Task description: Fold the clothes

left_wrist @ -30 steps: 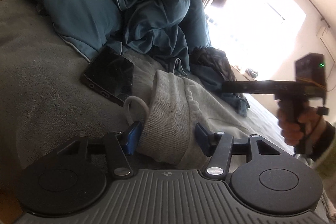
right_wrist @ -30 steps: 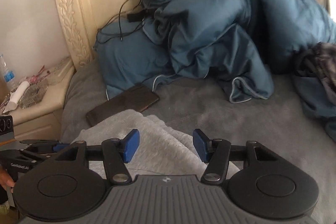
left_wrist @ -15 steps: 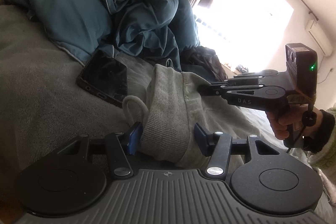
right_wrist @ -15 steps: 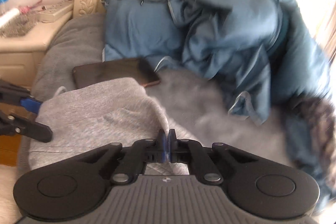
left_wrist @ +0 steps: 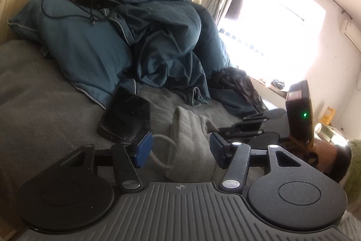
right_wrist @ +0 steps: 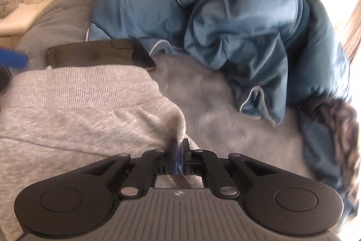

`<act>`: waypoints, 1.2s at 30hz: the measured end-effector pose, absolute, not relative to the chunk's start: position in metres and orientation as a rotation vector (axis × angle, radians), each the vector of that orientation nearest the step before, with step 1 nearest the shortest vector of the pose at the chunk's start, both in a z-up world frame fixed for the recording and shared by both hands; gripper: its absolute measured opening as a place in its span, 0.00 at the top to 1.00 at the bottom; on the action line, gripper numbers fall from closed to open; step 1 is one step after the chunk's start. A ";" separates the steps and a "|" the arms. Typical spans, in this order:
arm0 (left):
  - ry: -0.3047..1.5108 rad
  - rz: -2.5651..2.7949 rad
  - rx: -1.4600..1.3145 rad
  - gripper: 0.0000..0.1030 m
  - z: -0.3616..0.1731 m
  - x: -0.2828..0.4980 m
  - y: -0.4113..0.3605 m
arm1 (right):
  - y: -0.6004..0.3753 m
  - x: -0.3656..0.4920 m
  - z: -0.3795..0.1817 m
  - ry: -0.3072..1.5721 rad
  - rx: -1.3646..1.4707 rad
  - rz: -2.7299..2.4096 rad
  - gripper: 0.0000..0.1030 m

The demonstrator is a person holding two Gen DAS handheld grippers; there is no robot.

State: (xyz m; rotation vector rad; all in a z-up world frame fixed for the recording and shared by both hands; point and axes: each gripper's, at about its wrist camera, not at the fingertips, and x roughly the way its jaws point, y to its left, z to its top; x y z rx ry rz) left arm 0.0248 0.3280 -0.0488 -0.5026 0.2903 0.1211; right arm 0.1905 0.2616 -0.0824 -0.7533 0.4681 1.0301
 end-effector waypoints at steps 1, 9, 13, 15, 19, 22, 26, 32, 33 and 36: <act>0.281 0.124 -0.502 0.45 -0.044 0.023 0.328 | 0.258 0.194 -0.079 0.477 -0.721 1.026 0.90; 0.388 0.040 -0.470 0.44 -0.032 0.094 0.287 | 0.144 0.229 0.002 0.490 -0.311 0.904 0.49; 0.442 0.082 -0.503 0.44 -0.044 0.123 0.275 | 0.061 0.227 0.018 0.475 -0.242 0.816 0.49; 0.460 0.120 -0.500 0.44 -0.054 0.132 0.272 | 0.034 0.225 0.011 0.500 -0.275 0.786 0.51; 0.476 0.170 -0.442 0.46 -0.068 0.136 0.266 | 0.014 0.230 -0.018 0.577 -0.368 0.802 0.57; 0.468 0.175 -0.397 0.46 -0.072 0.135 0.263 | 0.015 0.236 -0.039 0.600 -0.433 0.842 0.60; 0.467 0.178 -0.368 0.48 -0.076 0.135 0.261 | 0.024 0.249 -0.063 0.649 -0.489 0.895 0.61; 0.471 0.182 -0.344 0.48 -0.078 0.137 0.259 | 0.023 0.253 -0.082 0.707 -0.533 0.877 0.59; 0.471 0.184 -0.342 0.48 -0.078 0.138 0.259 | 0.022 0.254 -0.083 0.721 -0.518 0.876 0.59; 0.472 0.183 -0.345 0.48 -0.079 0.139 0.259 | 0.021 0.254 -0.085 0.762 -0.495 0.878 0.63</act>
